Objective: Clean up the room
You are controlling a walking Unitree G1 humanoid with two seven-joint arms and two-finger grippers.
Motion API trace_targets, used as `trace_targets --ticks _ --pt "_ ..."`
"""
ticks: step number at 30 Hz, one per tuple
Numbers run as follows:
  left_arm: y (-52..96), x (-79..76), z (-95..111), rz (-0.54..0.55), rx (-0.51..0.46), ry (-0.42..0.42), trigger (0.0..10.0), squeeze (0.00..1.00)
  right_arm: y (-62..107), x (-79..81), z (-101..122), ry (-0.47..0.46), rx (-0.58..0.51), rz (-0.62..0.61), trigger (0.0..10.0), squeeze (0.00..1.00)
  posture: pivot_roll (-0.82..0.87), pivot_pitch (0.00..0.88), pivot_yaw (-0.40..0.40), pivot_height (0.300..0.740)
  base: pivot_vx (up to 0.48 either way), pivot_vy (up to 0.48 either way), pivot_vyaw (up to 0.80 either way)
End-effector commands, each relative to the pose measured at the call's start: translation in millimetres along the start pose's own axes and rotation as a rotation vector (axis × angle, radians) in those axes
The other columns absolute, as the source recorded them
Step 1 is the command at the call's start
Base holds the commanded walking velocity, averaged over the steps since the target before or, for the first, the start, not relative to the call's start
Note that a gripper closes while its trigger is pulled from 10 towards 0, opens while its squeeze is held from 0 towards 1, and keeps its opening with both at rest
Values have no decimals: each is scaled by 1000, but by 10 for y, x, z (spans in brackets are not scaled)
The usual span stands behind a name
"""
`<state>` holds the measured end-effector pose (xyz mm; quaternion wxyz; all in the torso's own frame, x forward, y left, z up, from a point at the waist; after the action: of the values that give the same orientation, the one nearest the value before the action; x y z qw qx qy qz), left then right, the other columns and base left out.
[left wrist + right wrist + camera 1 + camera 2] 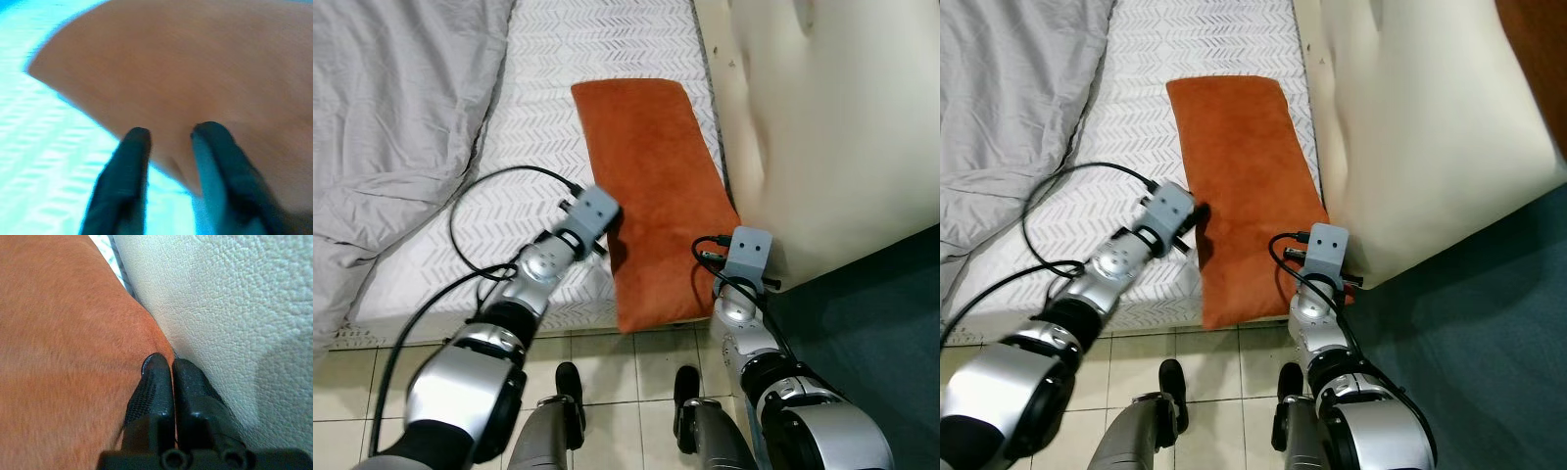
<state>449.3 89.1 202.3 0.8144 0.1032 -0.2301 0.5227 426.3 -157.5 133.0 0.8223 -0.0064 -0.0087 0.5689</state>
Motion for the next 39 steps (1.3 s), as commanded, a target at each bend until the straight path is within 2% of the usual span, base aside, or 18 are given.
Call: trace_targets --ticks 1,5,6,7,11,15,20,21,22,23,25,27,28,29,30,34,35,39 --pt "1 -45 9 -12 -14 10 10000 1000 -32 -214 -39 -32 10 -77 0 1000 -75 587 -22 740 0 0 0" --pt "0 -18 69 -15 -46 -3 10000 1000 -13 -201 -64 -36 12 -73 0 1000 -75 587 -24 740 0 0 0" --pt "-2 16 114 -9 -66 -6 10000 1000 -7 -189 -49 -21 0 -71 2745 1000 -73 587 -22 740 0 0 0" --pt "-1 67 160 4 -87 -3 10000 1000 0 -161 -36 -19 -9 -60 10000 1000 -71 588 -21 740 0 0 0" --pt "43 299 276 72 -158 68 10000 1000 33 -63 51 5 -66 -34 10000 1000 -59 585 -15 740 0 0 0" --pt "131 277 129 70 -164 221 10000 1000 54 -31 54 -22 -68 -32 10000 1000 -45 585 -9 740 0 0 0" --pt "310 59 -252 43 -101 389 10000 1000 76 -31 28 -64 -56 -39 10000 1000 -29 584 -8 740 0 0 0" --pt "420 -72 -408 16 -70 407 10000 1000 80 -23 3 -93 -36 -36 10000 1000 -28 582 -13 740 0 0 0" --pt "627 -221 -620 8 -28 466 10000 1000 89 -14 -100 -198 39 -34 10000 1000 -27 584 -17 740 0 0 0" --pt "627 -221 -620 8 -28 466 10000 1000 89 -14 -100 -198 39 -34 10000 1000 -27 584 -17 740 0 0 0" --pt "872 -372 -744 2 3 526 10000 1000 107 52 -263 -333 151 16 10000 1000 -15 587 -23 740 0 0 0" --pt "954 -432 -757 -7 9 540 10000 1000 115 80 -307 -363 180 40 10000 1000 -12 586 -23 740 0 0 0" --pt "1198 -640 -766 -43 32 551 10000 0 123 103 -399 -330 229 89 10000 1000 8 589 -26 740 0 0 0" --pt "1281 -724 -761 -62 40 554 10000 0 126 117 -437 -324 256 110 10000 1000 11 589 -27 740 0 0 0" --pt "1433 -868 -748 -115 47 533 10000 0 134 130 -484 -332 288 137 10000 0 18 588 -30 740 0 0 0" --pt "1856 -1180 -763 -253 80 482 10000 0 167 130 -625 -392 381 183 10000 0 33 581 -39 740 0 0 0" --pt "1914 -1222 -764 -268 80 477 10000 0 172 127 -644 -400 393 192 510 0 42 578 -42 740 0 0 0" --pt "2041 -1362 -708 -300 90 490 10000 0 182 140 -672 -428 421 221 0 0 55 569 -50 740 0 0 0"
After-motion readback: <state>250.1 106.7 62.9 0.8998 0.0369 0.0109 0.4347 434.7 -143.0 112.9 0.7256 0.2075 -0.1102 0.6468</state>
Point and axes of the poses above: a point about 5 cm out from each wrist's last joint towards the gripper, its own y axis pointing back from the gripper into the wrist, its own z axis along the axis of the wrist's last joint, x = y × z, the point moved 5 cm from there along -y, pointing out of the wrist towards the gripper, and after that the axes turned 1 degree about y, right-handed, at the moved point
